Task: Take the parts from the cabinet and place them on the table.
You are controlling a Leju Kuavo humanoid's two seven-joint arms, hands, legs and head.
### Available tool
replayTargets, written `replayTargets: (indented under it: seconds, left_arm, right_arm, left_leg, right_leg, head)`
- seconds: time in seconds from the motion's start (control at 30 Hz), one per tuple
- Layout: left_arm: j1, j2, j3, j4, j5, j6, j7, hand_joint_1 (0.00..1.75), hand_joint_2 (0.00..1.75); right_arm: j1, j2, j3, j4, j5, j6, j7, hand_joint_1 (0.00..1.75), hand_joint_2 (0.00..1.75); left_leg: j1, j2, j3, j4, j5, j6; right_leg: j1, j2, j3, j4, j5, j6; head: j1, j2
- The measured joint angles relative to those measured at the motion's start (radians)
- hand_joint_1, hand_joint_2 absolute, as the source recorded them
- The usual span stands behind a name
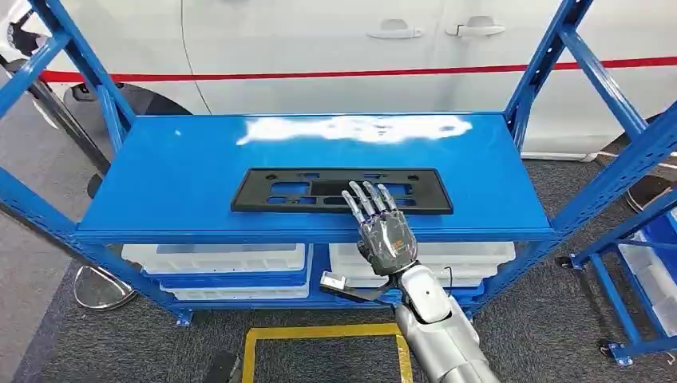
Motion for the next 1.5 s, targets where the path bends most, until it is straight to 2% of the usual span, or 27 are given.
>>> replayTargets:
  seconds: [0.03,0.1,0.13,0.17,0.2,0.23,0.3,0.33,0.47,0.53,0.57,0.63,0.67,0.7,0.73,0.83,0.87,0.97,1.0,1.07,1.13,1.2,1.23,1.27,1.33,1.37,1.5]
  left_arm:
    - [-0.002,0.0,0.0,0.0,0.001,-0.005,-0.004,0.0,0.0]
    - [-0.003,0.0,-0.001,0.0,0.001,-0.017,-0.011,0.0,0.0]
    - [0.0,0.0,-0.001,0.0,0.001,-0.022,-0.012,0.0,0.0]
    - [0.002,0.0,-0.001,0.0,0.001,-0.024,-0.012,0.0,0.0]
    - [0.004,0.0,-0.002,0.0,0.002,-0.025,-0.012,0.0,0.0]
    - [0.004,0.0,-0.003,0.0,0.002,-0.026,-0.012,0.0,0.0]
    - [0.003,0.0,-0.006,0.0,0.002,-0.029,-0.013,0.0,0.0]
    - [0.003,0.0,-0.007,0.0,0.002,-0.033,-0.014,0.0,0.0]
    - [0.001,0.0,-0.01,0.0,0.002,-0.044,-0.02,0.0,0.0]
    - [0.0,0.001,-0.012,0.0,0.001,-0.046,-0.022,0.0,0.0]
    - [0.0,0.001,-0.013,0.0,0.001,-0.046,-0.022,0.0,0.0]
    - [0.001,0.001,-0.013,0.0,0.001,-0.046,-0.023,0.0,0.0]
    - [0.004,0.001,-0.013,0.0,0.001,-0.046,-0.023,0.0,0.0]
    - [0.006,0.001,-0.013,0.0,0.001,-0.046,-0.023,0.0,0.0]
    - [0.007,0.001,-0.013,0.0,0.001,-0.046,-0.023,0.0,0.0]
    - [0.005,0.002,-0.014,0.0,0.001,-0.046,-0.023,0.0,0.0]
    - [0.003,0.007,-0.014,0.0,0.001,-0.046,-0.023,0.0,0.0]
    - [0.004,0.006,-0.014,0.0,0.001,-0.046,-0.024,0.0,0.0]
    - [0.004,0.006,-0.015,0.0,0.001,-0.046,-0.024,0.0,0.0]
    - [0.003,0.006,-0.015,0.0,0.002,-0.048,-0.025,0.0,0.0]
    - [0.001,0.006,-0.015,0.0,0.002,-0.048,-0.026,0.0,0.0]
    - [0.003,0.006,-0.015,0.0,0.002,-0.048,-0.026,0.0,0.0]
    - [0.004,0.006,-0.015,0.0,0.003,-0.047,-0.025,0.0,0.0]
    - [0.005,0.006,-0.015,0.0,0.003,-0.047,-0.025,0.0,0.0]
    - [0.003,0.005,-0.015,0.0,0.001,-0.047,-0.024,0.0,0.0]
    - [0.003,0.005,-0.015,0.0,0.0,-0.047,-0.024,0.0,0.0]
    - [-0.002,0.004,-0.015,0.0,-0.001,-0.048,-0.024,0.0,0.0]
  right_arm:
    - [-0.003,-0.004,0.0,-0.001,-0.003,0.0,-0.003,0.0,1.75]
    - [0.002,-0.008,0.0,-0.013,0.002,0.0,-0.009,0.0,1.75]
    - [0.008,-0.011,0.0,-0.024,0.007,0.0,-0.009,0.0,1.75]
    - [0.014,-0.012,0.0,-0.034,0.01,0.0,-0.009,0.0,1.75]
    - [0.017,-0.013,0.0,-0.046,0.013,0.0,-0.008,0.0,1.75]
    - [0.017,-0.013,0.0,-0.055,0.016,0.0,-0.008,0.0,1.75]
    - [0.016,-0.013,0.0,-0.073,0.019,0.0,-0.007,0.0,1.75]
    - [0.015,-0.013,0.0,-0.077,0.019,0.0,-0.007,0.0,1.75]
    - [0.015,-0.014,0.0,-0.091,0.011,0.0,-0.008,0.0,1.75]
    - [0.014,-0.014,0.0,-0.098,0.008,0.0,-0.009,0.0,1.75]
    - [0.013,-0.014,0.0,-0.1,0.008,0.0,-0.009,0.0,1.75]
    - [0.014,-0.014,0.0,-0.1,0.008,0.0,-0.009,0.0,1.75]
    - [0.015,-0.014,0.0,-0.1,0.008,0.0,-0.009,0.0,1.75]
    - [0.016,-0.014,0.0,-0.1,0.007,0.0,-0.009,0.0,1.75]
    - [0.016,-0.014,0.0,-0.1,0.007,0.0,-0.009,0.0,1.75]
    - [0.016,-0.014,0.0,-0.104,0.007,0.0,-0.009,0.0,1.75]
    - [0.014,-0.014,0.0,-0.104,0.007,0.0,-0.009,0.0,1.75]
    - [0.015,-0.014,0.0,-0.105,0.007,0.0,-0.01,0.0,1.75]
    - [0.014,-0.014,0.0,-0.105,0.005,0.0,-0.014,0.0,1.75]
    - [0.011,-0.014,0.0,-0.108,0.003,0.0,-0.016,0.0,1.75]
    - [0.012,-0.014,0.0,-0.108,0.001,0.0,-0.019,0.0,1.75]
    - [0.019,-0.015,0.0,-0.103,0.007,0.0,-0.019,0.0,1.75]
    - [0.02,-0.015,0.0,-0.099,0.01,0.0,-0.019,0.0,1.75]
    - [0.02,-0.016,0.0,-0.095,0.013,0.0,-0.015,0.0,1.75]
    - [0.016,-0.018,0.007,-0.085,0.019,0.0,0.013,0.0,1.75]
    - [0.011,-0.021,0.014,-0.075,0.019,0.0,0.024,0.0,1.75]
    - [0.005,-0.03,0.038,-0.036,0.013,0.0,0.036,0.0,1.75]
  left_leg:
    - [-0.002,-0.001,0.001,-0.006,0.004,0.008]
    - [-0.002,0.0,-0.004,-0.004,0.004,0.011]
    - [-0.002,0.0,-0.005,-0.003,0.004,0.011]
    - [-0.002,0.0,-0.007,-0.001,0.004,0.01]
    - [-0.002,0.0,-0.007,0.001,0.003,0.009]
    - [-0.001,-0.001,-0.006,0.004,0.001,0.007]
    - [0.001,-0.002,-0.007,0.016,-0.007,-0.001]
    - [-0.001,-0.002,-0.012,0.02,-0.011,-0.007]
    - [-0.005,-0.002,-0.014,0.023,-0.016,-0.028]
    - [-0.003,-0.002,-0.021,0.047,-0.035,-0.039]
    - [-0.002,-0.002,-0.047,0.098,-0.067,-0.043]
    - [0.0,-0.002,-0.131,0.264,-0.14,-0.048]
    - [0.0,-0.002,-0.165,0.326,-0.155,-0.048]
    - [0.0,-0.002,-0.18,0.346,-0.146,-0.047]
    - [0.0,-0.002,-0.169,0.315,-0.113,-0.043]
    - [-0.006,-0.003,-0.057,0.066,0.019,-0.018]
    - [-0.011,-0.002,-0.044,0.037,0.002,-0.009]
    - [-0.018,-0.004,-0.043,0.028,0.004,-0.006]
    - [-0.015,-0.005,-0.036,0.014,0.009,0.0]
    - [-0.005,-0.004,-0.02,-0.002,0.015,0.008]
    - [-0.006,-0.003,-0.018,-0.001,0.012,0.013]
    - [-0.007,-0.003,-0.017,0.001,0.009,0.015]
    - [-0.007,-0.004,-0.015,0.003,0.006,0.014]
    - [-0.006,-0.005,-0.013,0.006,0.001,0.011]
    - [-0.005,-0.007,-0.006,0.019,-0.013,0.004]
    - [-0.006,-0.008,-0.009,0.023,-0.019,-0.001]
    - [-0.009,-0.007,-0.012,0.026,-0.024,-0.023]
  right_leg:
    - [0.002,0.001,-0.015,0.034,-0.029,0.006]
    - [-0.001,0.001,-0.084,0.186,-0.112,0.012]
    - [-0.002,0.001,-0.115,0.253,-0.136,0.015]
    - [-0.004,0.001,-0.131,0.287,-0.139,0.017]
    - [-0.005,0.001,-0.122,0.271,-0.117,0.018]
    - [-0.007,0.001,-0.093,0.214,-0.081,0.019]
    - [-0.011,0.0,0.0,0.041,-0.001,0.018]
    - [-0.009,0.001,0.014,0.013,-0.027,0.012]
    - [-0.001,0.004,0.009,0.007,-0.021,-0.014]
    - [-0.008,0.003,0.017,0.0,-0.019,-0.027]
    - [-0.009,0.002,0.018,0.0,-0.02,-0.031]
    - [-0.005,0.001,0.018,0.0,-0.022,-0.035]
    - [-0.003,0.001,0.018,0.001,-0.023,-0.036]
    - [-0.002,0.002,0.019,0.001,-0.023,-0.037]
    - [-0.001,0.004,0.021,0.001,-0.025,-0.037]
    - [0.003,0.006,0.033,0.0,-0.031,-0.034]
    - [0.006,0.005,0.032,0.001,-0.034,-0.031]
    - [0.0,0.004,0.03,-0.002,-0.034,-0.015]
    - [0.003,0.003,0.036,-0.008,-0.034,-0.005]
    - [0.003,0.002,0.025,0.028,-0.056,0.002]
    - [0.001,0.002,-0.051,0.171,-0.125,0.007]
    - [-0.003,0.002,-0.124,0.287,-0.153,0.013]
    - [-0.004,0.001,-0.129,0.28,-0.131,0.014]
    - [-0.006,0.001,-0.111,0.228,-0.087,0.015]
    - [-0.008,0.0,-0.03,0.051,0.015,0.012]
    - [-0.006,0.001,-0.014,0.022,-0.003,0.007]
    - [0.002,0.006,-0.016,0.01,-0.003,-0.013]
  head:
    - [0.001,0.0]
    - [0.002,0.0]
    - [0.001,0.0]
    - [0.001,0.0]
    - [0.002,0.0]
    - [0.001,0.0]
    - [0.001,0.0]
    - [0.001,0.0]
    - [0.001,0.0]
    - [0.001,0.0]
    - [0.0,0.0]
    - [0.001,0.0]
    - [0.0,0.0]
    - [0.001,0.0]
    - [0.0,0.0]
    - [0.001,0.0]
    - [0.002,0.0]
    - [0.0,0.0]
    - [0.001,0.0]
    - [0.001,0.0]
    - [0.001,0.0]
    - [0.001,0.0]
    - [0.001,0.0]
    - [0.001,0.0]
    - [0.002,0.0]
    - [0.001,0.0]
    - [0.002,0.0]
